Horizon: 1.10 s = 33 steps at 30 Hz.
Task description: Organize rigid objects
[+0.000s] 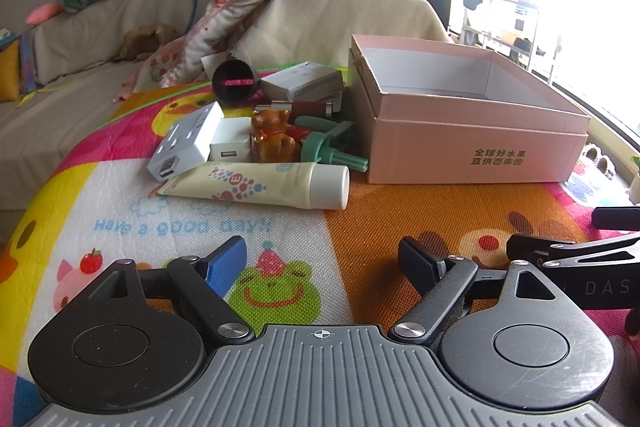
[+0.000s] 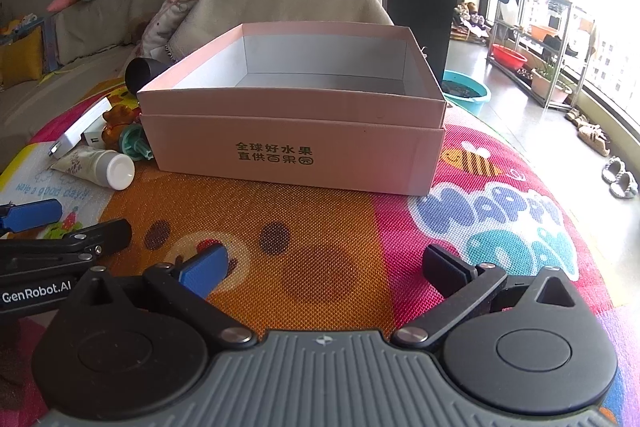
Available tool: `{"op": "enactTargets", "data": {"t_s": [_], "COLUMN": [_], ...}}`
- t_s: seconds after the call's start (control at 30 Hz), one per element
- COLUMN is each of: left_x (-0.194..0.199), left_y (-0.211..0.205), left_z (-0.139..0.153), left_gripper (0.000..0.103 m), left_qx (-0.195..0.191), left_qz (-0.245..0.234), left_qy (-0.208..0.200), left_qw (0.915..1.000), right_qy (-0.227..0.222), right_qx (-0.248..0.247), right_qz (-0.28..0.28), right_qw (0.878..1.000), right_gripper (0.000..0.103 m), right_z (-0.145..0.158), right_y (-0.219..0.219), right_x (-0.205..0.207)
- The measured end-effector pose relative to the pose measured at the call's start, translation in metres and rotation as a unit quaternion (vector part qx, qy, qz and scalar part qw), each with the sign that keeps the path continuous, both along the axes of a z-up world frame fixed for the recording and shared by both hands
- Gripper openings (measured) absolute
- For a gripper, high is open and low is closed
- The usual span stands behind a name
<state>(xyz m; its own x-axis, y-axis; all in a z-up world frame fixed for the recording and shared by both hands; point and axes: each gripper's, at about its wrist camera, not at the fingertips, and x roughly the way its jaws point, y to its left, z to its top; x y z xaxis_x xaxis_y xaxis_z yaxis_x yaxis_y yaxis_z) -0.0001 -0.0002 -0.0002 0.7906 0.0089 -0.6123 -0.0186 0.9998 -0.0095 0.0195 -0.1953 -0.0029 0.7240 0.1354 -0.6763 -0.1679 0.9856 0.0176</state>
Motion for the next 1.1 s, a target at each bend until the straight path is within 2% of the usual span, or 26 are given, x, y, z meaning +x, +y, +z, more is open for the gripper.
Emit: {"op": "enactTargets", "data": {"t_s": [0.1,0.2,0.33,0.37,0.47,0.57,0.63,0.8,0.83,0.87,0.93,1.03,1.1], "left_x": [-0.001,-0.007,-0.013,-0.007,0.038,0.077,0.092,0.109,0.11,0.11,0.107,0.082,0.056], "left_y": [0.001,0.011,0.046,0.058,0.102,0.131,0.14,0.141,0.139,0.138,0.136,0.132,0.132], "left_z": [0.001,0.009,0.048,0.057,0.063,0.04,0.026,0.014,0.014,0.014,0.015,0.02,0.025], "left_gripper": [0.086,0.082,0.082,0.082,0.082,0.08,0.08,0.076,0.062,0.053,0.053,0.053,0.053], "left_qx": [-0.004,-0.039,-0.036,-0.041,-0.088,-0.13,-0.144,-0.136,-0.134,-0.137,-0.144,-0.149,-0.158], "left_qz": [-0.002,-0.017,0.009,0.017,0.028,0.048,0.055,0.05,0.043,0.034,0.021,-0.001,-0.019], "left_qy": [-0.002,-0.016,-0.098,-0.105,-0.047,0.008,0.027,0.016,0.013,0.007,0.009,-0.008,-0.025], "left_qw": [1.0,0.999,0.9945,0.9935,0.9947,0.9903,0.9876,0.9894,0.9899,0.99,0.9894,0.9888,0.9869], "right_qy": [0.01,0.016,0.022,0.022,0.025,0.024,0.021,0.019,0.019,0.017,0.005,-0.05,-0.062], "right_qx": [-0.003,-0.009,-0.01,-0.011,-0.011,-0.009,-0.009,-0.008,-0.009,-0.01,-0.019,-0.029,-0.024], "right_qz": [0.007,0.012,0.024,0.026,0.033,0.036,0.04,0.049,0.055,0.064,0.086,0.106,0.123], "right_qw": [1.0,1.0,0.999,0.999,0.999,0.999,0.999,0.999,0.998,0.998,0.996,0.993,0.99], "right_gripper": [0.103,0.103,0.103,0.103,0.103,0.103,0.103,0.103,0.101,0.092,0.085,0.085,0.085], "right_z": [0.001,0.001,0.002,0.002,0.002,0.002,0.002,0.003,0.004,0.007,0.017,0.053,0.079], "right_y": [0.0,0.001,0.001,0.001,0.0,-0.001,-0.002,-0.002,0.0,0.002,0.01,0.029,0.045], "right_x": [0.002,0.004,0.007,0.008,0.009,0.009,0.008,0.006,0.006,0.006,0.009,0.022,0.041]}}
